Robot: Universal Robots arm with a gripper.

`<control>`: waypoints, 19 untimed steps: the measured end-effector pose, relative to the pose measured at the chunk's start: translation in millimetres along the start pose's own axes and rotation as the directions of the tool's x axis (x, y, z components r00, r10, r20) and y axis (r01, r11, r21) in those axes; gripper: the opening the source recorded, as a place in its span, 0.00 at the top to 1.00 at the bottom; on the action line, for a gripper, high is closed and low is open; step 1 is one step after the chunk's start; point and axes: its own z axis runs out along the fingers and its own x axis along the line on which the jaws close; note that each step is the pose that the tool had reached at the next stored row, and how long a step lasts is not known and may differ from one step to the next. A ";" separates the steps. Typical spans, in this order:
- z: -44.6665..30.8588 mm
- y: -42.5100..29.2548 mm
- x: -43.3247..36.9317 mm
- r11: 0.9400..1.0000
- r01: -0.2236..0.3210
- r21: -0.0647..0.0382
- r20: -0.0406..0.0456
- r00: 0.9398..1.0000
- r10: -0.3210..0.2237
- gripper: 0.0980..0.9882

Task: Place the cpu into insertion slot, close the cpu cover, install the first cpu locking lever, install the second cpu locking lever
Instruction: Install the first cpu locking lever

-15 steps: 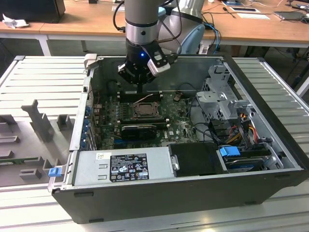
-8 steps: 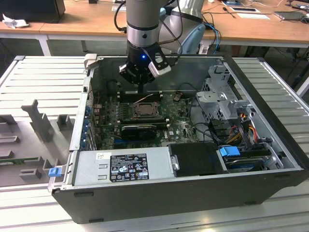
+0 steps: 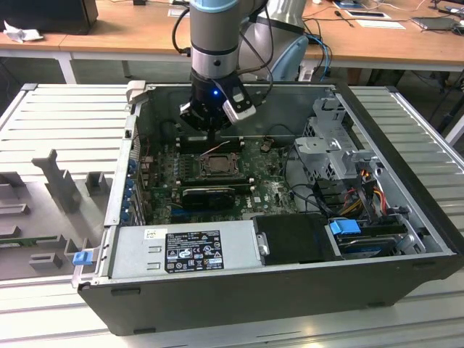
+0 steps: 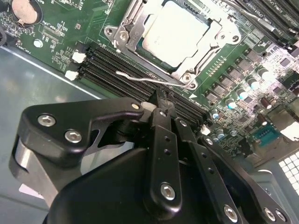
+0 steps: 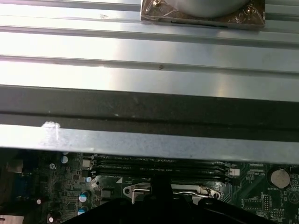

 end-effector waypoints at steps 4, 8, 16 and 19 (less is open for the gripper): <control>0.5 -0.1 -0.2 1.000 0.000 0.000 0.000 1.000 0.000 0.99; 0.8 -0.1 -0.7 1.000 0.000 0.000 0.000 1.000 0.000 0.99; 6.3 0.1 -6.6 1.000 0.005 0.000 0.000 1.000 -0.005 0.99; 8.7 1.1 -9.8 1.000 0.005 0.000 0.000 1.000 -0.005 0.99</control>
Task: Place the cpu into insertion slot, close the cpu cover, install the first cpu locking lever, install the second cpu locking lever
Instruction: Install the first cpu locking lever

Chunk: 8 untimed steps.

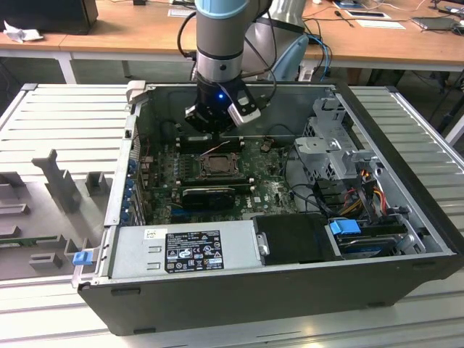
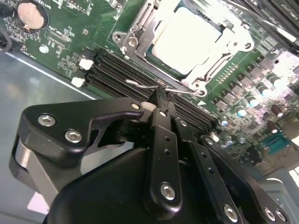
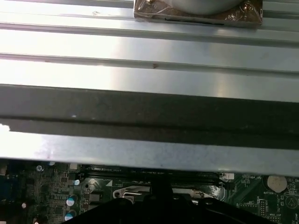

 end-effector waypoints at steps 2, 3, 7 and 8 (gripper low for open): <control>1.3 1.4 -0.4 1.000 -0.004 0.000 0.000 1.000 0.004 0.99; 1.8 1.8 -0.8 1.000 -0.006 0.000 0.001 1.000 0.006 0.99; 7.1 0.9 -13.6 1.000 -0.015 0.000 0.002 1.000 0.015 0.99; 8.4 0.6 -16.5 1.000 -0.016 0.000 0.002 1.000 0.016 0.99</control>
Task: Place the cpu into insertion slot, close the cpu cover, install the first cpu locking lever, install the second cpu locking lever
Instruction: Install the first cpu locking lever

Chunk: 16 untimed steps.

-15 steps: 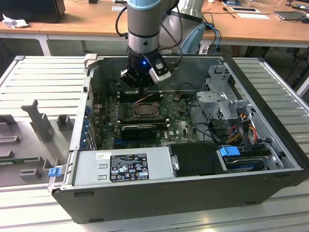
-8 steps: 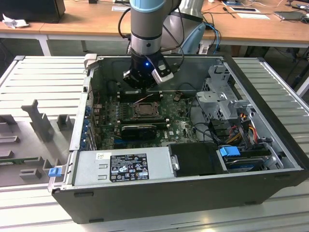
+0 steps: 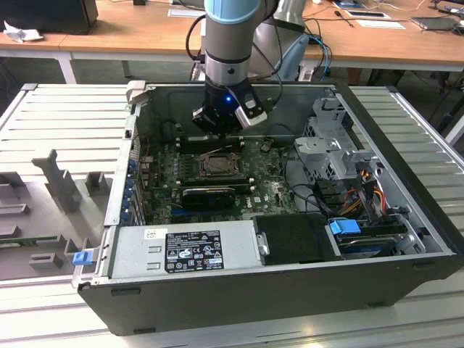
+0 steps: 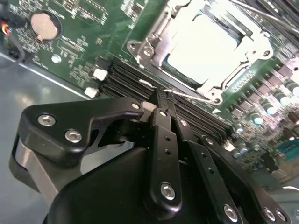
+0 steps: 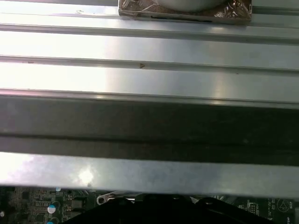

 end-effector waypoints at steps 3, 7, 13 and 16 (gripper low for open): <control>2.6 -0.5 -3.3 1.000 0.000 0.000 0.000 1.000 0.000 0.99; 6.1 -0.9 -5.1 1.000 0.000 0.000 0.000 1.000 0.000 0.99; 10.3 -1.5 -6.3 1.000 -0.003 0.000 0.000 1.000 0.003 0.99; 12.1 -1.7 -6.5 1.000 -0.026 0.000 0.003 1.000 0.026 0.99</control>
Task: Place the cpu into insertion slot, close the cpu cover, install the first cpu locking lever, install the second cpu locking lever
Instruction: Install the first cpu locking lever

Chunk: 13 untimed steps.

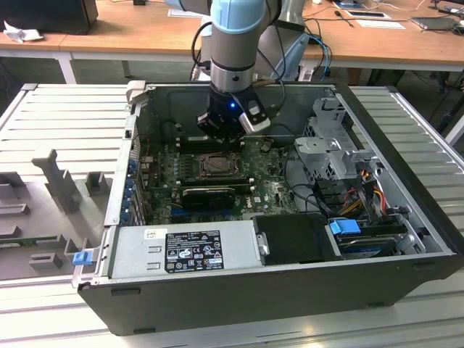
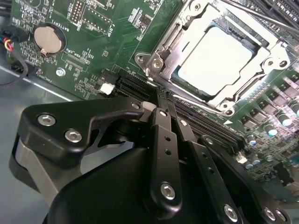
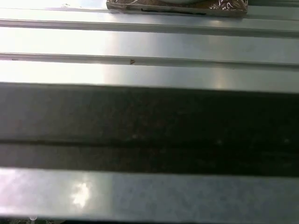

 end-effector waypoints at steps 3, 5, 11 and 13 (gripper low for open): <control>1.1 -0.1 0.1 1.000 -0.013 0.000 0.001 1.000 0.013 0.99; 1.5 -0.2 0.1 1.000 -0.013 0.000 0.001 1.000 0.013 0.99; 1.7 -2.3 0.1 1.000 -0.013 0.000 0.002 1.000 0.013 0.99; 1.7 -2.8 0.1 1.000 -0.013 0.000 0.002 1.000 0.013 0.99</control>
